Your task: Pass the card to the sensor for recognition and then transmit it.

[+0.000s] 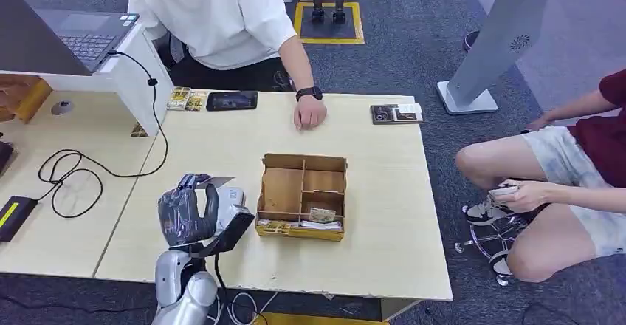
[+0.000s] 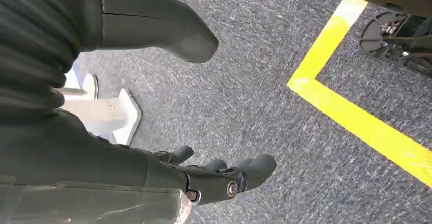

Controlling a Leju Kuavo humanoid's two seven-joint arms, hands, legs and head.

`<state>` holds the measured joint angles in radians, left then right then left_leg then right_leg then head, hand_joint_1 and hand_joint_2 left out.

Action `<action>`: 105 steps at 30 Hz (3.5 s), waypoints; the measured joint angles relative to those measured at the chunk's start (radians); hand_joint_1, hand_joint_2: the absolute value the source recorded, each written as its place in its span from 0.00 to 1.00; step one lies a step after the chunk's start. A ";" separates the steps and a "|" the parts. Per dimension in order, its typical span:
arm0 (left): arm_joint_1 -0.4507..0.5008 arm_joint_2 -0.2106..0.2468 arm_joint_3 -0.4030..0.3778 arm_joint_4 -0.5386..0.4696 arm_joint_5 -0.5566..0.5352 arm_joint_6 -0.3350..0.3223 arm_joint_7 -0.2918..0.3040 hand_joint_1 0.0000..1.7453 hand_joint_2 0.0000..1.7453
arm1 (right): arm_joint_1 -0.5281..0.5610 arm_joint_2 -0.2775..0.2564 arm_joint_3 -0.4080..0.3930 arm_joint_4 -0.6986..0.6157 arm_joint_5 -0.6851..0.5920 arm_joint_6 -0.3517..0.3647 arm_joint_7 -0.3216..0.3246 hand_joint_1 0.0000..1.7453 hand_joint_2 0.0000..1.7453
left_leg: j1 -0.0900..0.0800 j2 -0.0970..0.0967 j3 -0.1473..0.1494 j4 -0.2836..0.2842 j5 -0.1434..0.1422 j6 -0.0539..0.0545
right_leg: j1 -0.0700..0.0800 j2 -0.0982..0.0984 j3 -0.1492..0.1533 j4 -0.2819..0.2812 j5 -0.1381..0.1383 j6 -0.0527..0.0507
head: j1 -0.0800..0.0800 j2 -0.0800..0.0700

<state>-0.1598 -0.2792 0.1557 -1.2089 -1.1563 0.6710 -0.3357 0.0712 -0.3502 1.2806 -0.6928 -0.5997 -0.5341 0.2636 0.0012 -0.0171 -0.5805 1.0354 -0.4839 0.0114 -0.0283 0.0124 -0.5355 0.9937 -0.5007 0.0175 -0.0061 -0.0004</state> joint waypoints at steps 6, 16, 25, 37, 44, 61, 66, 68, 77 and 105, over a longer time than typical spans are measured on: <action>0.002 0.002 0.016 -0.001 -0.021 0.000 0.059 1.00 1.00 | -0.008 -0.002 0.027 -0.007 -0.021 -0.013 0.001 0.00 1.00 | 0.000 0.000 0.000 0.000 0.000 0.000 | 0.000 0.000 0.000 0.000 0.000 0.000 | 0.000 0.000; 0.029 0.030 0.017 0.001 -0.079 0.000 0.268 1.00 1.00 | -0.025 -0.003 0.075 -0.013 -0.062 -0.032 -0.001 0.00 1.00 | 0.000 0.000 0.000 0.000 0.000 0.000 | 0.000 0.000 0.000 0.000 0.000 0.000 | 0.000 0.000; 0.050 0.105 -0.070 0.037 -0.101 0.000 0.427 1.00 1.00 | -0.038 -0.003 0.105 -0.013 -0.086 -0.034 -0.011 0.00 1.00 | 0.000 0.000 0.000 0.000 0.000 0.000 | 0.000 0.000 0.000 0.000 0.000 0.000 | 0.000 0.000; 0.051 0.200 -0.244 0.132 -0.100 -0.002 0.523 1.00 1.00 | -0.052 -0.003 0.136 -0.010 -0.107 -0.040 -0.014 0.00 1.00 | 0.000 -0.001 0.000 0.000 0.000 0.000 | 0.000 -0.001 0.001 0.000 0.000 0.000 | 0.000 0.000; 0.053 0.227 -0.315 0.167 -0.095 -0.023 0.545 1.00 1.00 | -0.054 -0.005 0.146 -0.009 -0.114 -0.040 -0.019 0.00 1.00 | 0.000 -0.001 0.000 0.000 0.000 0.000 | 0.000 -0.001 0.001 0.000 0.000 0.000 | 0.000 0.000; 0.050 0.255 -0.405 0.192 -0.100 -0.044 0.574 1.00 1.00 | -0.059 -0.006 0.164 -0.009 -0.126 -0.050 -0.023 0.00 1.00 | 0.000 -0.001 0.001 0.000 0.000 0.000 | 0.000 -0.001 0.002 0.000 0.000 0.000 | 0.000 0.000; 0.050 0.258 -0.412 0.192 -0.084 -0.032 0.576 1.00 1.00 | -0.061 -0.006 0.167 -0.010 -0.130 -0.053 -0.023 0.00 1.00 | 0.000 -0.001 0.001 0.000 0.000 0.000 | 0.000 -0.001 0.002 0.000 0.000 0.000 | 0.000 0.000; 0.050 0.258 -0.412 0.192 -0.066 -0.014 0.573 1.00 1.00 | -0.061 -0.007 0.169 -0.010 -0.133 -0.056 -0.023 0.00 1.00 | 0.000 -0.001 0.002 0.000 0.000 0.000 | 0.000 -0.001 0.002 0.000 0.000 0.000 | 0.000 0.000; 0.054 0.240 -0.392 0.100 0.019 0.001 0.428 1.00 1.00 | -0.065 -0.018 0.201 -0.032 -0.167 -0.093 -0.013 0.00 1.00 | 0.000 -0.001 0.001 0.000 0.000 0.000 | 0.000 -0.001 0.002 0.000 0.000 0.000 | 0.000 0.000; -0.244 0.220 -0.433 -0.030 0.111 -0.025 0.446 1.00 1.00 | -0.111 0.014 0.272 0.065 -0.195 0.011 -0.084 0.00 1.00 | 0.000 -0.001 0.001 0.001 0.001 0.000 | 0.000 0.000 0.001 0.000 0.000 0.000 | 0.000 0.000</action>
<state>-0.4041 -0.0588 -0.2769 -1.2387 -1.0449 0.6459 0.1102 -0.0399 -0.3361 1.5530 -0.6275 -0.7946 -0.5234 0.1793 0.0013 -0.0181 -0.5798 1.0361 -0.4830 0.0112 -0.0282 0.0120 -0.5346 0.9940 -0.5003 0.0177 -0.0057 -0.0004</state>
